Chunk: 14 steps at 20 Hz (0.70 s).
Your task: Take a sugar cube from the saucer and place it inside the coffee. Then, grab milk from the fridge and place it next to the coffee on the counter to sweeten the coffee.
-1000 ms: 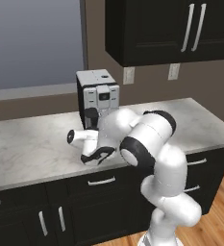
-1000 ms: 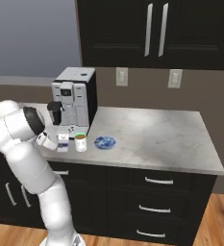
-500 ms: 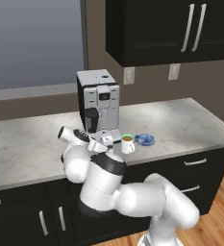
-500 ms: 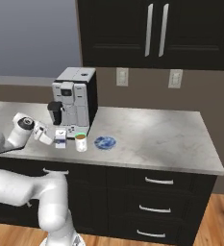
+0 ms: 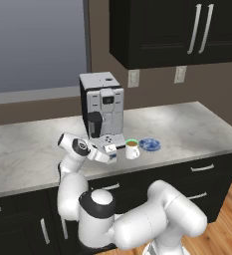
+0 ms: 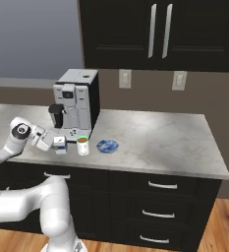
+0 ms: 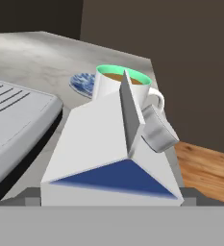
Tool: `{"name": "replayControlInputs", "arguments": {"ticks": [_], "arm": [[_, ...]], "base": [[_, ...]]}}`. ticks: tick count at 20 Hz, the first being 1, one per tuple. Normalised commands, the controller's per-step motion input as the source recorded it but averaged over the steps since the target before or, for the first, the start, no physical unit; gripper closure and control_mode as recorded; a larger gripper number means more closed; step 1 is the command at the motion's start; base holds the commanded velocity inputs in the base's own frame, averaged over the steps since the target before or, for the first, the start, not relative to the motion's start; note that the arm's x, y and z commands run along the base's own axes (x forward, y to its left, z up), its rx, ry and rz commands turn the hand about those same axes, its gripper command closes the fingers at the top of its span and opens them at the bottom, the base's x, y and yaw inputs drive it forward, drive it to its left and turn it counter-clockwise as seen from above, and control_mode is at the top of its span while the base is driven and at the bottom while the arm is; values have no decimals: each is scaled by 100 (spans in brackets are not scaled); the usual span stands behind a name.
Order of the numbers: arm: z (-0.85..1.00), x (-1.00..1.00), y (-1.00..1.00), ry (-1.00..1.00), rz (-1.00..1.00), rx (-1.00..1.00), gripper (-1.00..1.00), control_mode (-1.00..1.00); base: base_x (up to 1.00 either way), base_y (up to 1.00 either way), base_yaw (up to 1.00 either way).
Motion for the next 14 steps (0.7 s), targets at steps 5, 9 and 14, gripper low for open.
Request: {"name": "replayControlInputs", "arguments": {"ticks": [5, 9, 14], "arm": [[12, -6, 0, -2, 0, 0, -100, -100], [5, 8, 16, -4, 0, 0, -100, -100], [0, 26, 38, -2, 1, 0, -100, -100]], "base": [[0, 0, 0], [0, 0, 0], [0, 0, 0]]}}
